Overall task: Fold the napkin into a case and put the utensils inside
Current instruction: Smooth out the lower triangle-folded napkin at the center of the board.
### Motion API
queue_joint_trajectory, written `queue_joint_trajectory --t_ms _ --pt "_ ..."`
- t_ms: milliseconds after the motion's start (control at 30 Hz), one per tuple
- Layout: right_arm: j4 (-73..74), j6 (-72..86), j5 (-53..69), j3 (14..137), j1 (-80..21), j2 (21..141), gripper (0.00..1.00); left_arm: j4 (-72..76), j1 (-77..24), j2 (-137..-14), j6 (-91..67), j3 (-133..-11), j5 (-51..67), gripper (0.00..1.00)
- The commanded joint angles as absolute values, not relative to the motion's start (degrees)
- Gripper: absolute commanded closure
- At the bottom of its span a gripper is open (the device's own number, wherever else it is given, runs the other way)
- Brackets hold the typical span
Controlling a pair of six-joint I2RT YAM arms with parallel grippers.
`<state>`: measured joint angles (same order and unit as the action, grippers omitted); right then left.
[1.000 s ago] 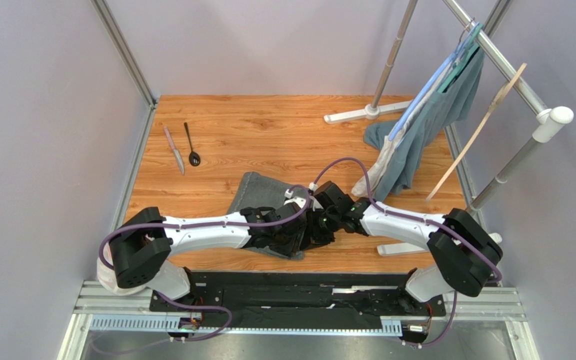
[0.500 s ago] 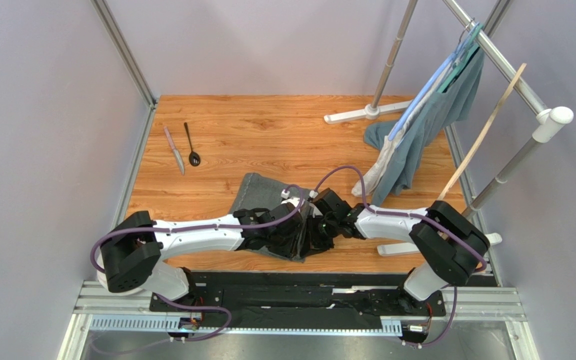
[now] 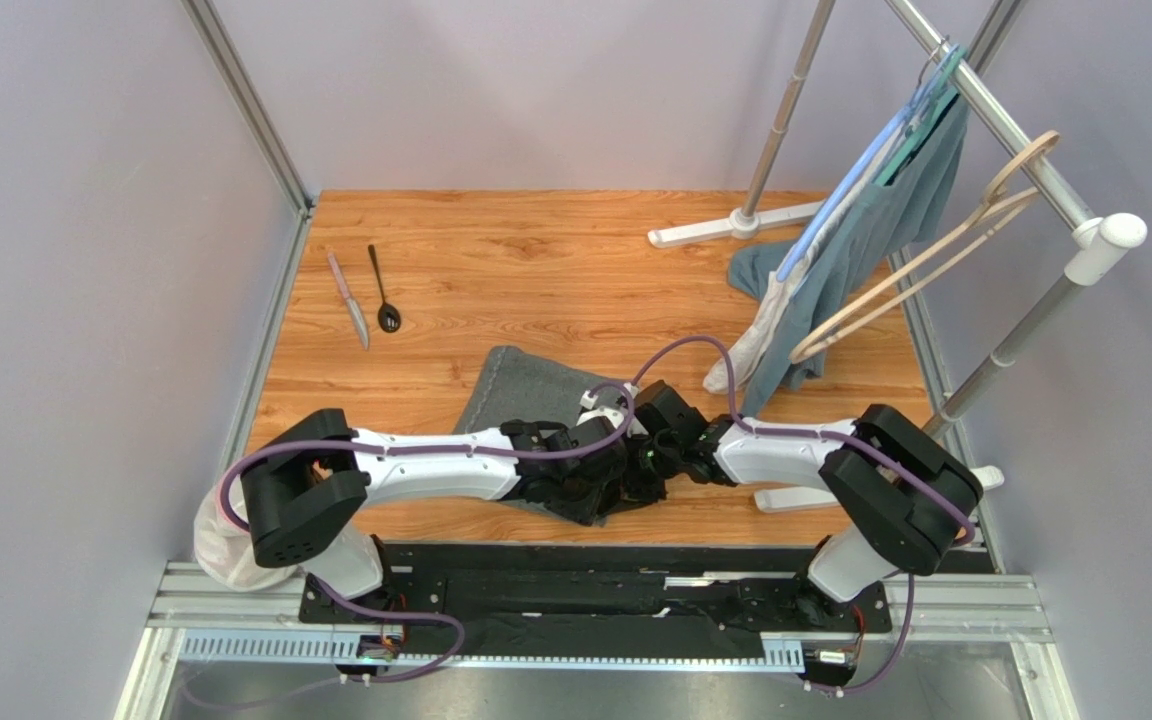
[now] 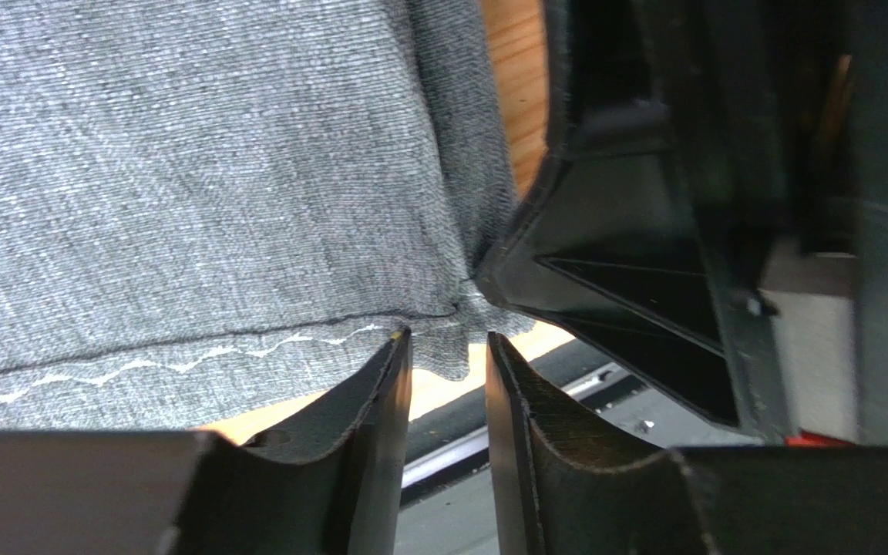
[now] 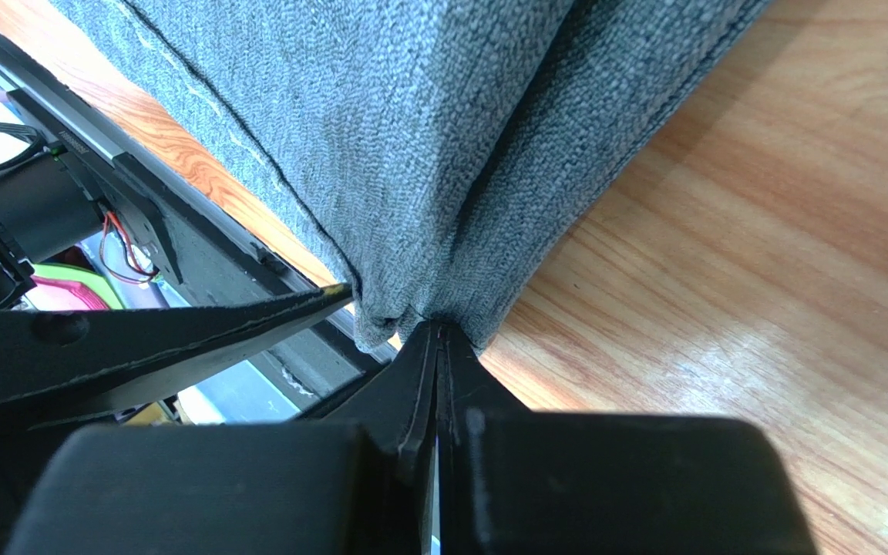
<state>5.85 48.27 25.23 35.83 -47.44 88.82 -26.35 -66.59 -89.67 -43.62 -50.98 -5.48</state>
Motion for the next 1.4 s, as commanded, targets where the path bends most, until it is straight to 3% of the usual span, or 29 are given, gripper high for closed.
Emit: queue_joint_trajectory --t_ms 0,200,467,700,1267,1367 --pt "5.1 48.78 23.2 34.37 -47.72 87.45 1.0 -29.35 -67.32 -90.35 -44.03 -53.52 -8.7 0.65" --pt "3.61 49.57 23.73 33.75 -47.72 87.89 1.0 -31.11 -67.41 -92.02 -43.68 -55.02 -10.55 0.76" --pt "3.08 50.1 23.64 33.4 -47.64 88.15 1.0 -31.03 -67.5 -89.49 -43.33 -55.72 -8.1 0.99" --pt "1.67 51.24 24.0 32.78 -47.72 87.98 1.0 -29.79 -67.5 -84.9 -44.03 -56.07 -4.83 1.0" --pt "2.89 52.74 22.33 31.9 -47.72 84.55 1.0 -25.75 -67.41 -92.37 -45.35 -56.43 -0.44 1.0" --pt "8.67 50.38 20.31 33.39 -47.72 82.45 1.0 -25.75 -67.41 -89.13 -45.62 -55.73 -1.14 0.88"
